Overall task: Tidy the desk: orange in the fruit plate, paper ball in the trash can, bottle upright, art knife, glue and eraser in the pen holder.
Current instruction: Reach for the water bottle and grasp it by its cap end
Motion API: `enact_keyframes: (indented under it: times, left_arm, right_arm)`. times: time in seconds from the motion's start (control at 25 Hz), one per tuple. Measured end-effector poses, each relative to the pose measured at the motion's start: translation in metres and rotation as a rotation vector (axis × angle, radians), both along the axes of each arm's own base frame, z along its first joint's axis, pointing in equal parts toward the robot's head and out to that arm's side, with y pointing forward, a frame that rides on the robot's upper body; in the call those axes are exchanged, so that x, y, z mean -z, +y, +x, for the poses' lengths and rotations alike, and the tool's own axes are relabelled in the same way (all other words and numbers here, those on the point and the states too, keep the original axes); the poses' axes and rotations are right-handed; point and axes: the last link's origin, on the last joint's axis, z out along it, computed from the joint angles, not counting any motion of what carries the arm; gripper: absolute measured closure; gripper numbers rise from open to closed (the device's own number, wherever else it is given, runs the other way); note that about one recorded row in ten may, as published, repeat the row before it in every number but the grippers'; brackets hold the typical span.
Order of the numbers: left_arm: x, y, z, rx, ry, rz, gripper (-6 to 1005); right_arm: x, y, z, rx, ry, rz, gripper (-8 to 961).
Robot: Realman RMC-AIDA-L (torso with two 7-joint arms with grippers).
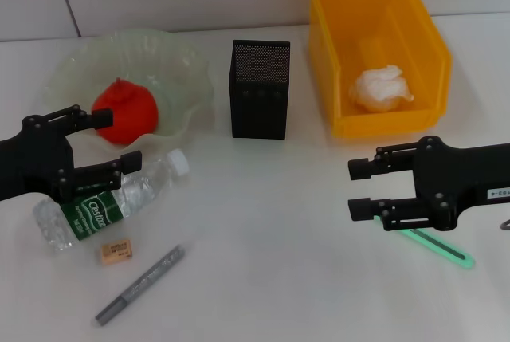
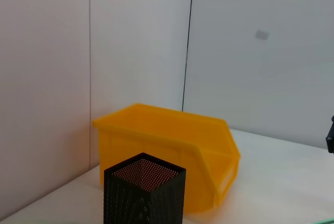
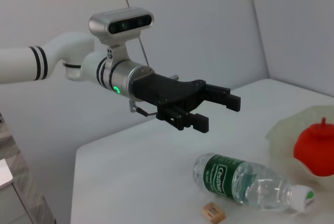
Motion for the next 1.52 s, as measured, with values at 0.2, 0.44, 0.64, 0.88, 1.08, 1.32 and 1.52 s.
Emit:
enact_keyframes:
  times: [0.2, 0.44, 0.64, 0.88, 1.08, 1.32, 1.52]
  left_arm:
    - [0.001, -0.001, -0.002, 0.001, 0.013, -0.013, 184]
    - [0.007, 0.005, -0.001, -0.017, 0.068, -0.063, 184]
    - [0.015, 0.019, 0.003, -0.035, 0.156, -0.084, 184]
    - [0.016, 0.028, 0.002, -0.050, 0.224, -0.092, 184]
    - [0.019, 0.032, -0.001, -0.073, 0.293, -0.100, 184]
    - [0.013, 0.035, -0.006, -0.089, 0.324, -0.092, 185]
    - [0.011, 0.033, -0.012, -0.103, 0.340, -0.090, 185]
  right_arm:
    - [0.001, 0.001, -0.001, -0.002, -0.003, -0.004, 347]
    - [0.001, 0.000, 0.000, 0.005, -0.001, -0.001, 347]
    - [0.002, -0.001, 0.002, 0.011, 0.002, -0.007, 347]
    - [0.002, -0.003, 0.003, 0.019, 0.013, -0.010, 347]
    - [0.004, -0.004, 0.003, 0.026, 0.021, -0.017, 347]
    - [0.004, -0.004, 0.003, 0.024, 0.022, -0.020, 347]
    - [0.004, -0.003, 0.002, 0.020, 0.022, -0.021, 347]
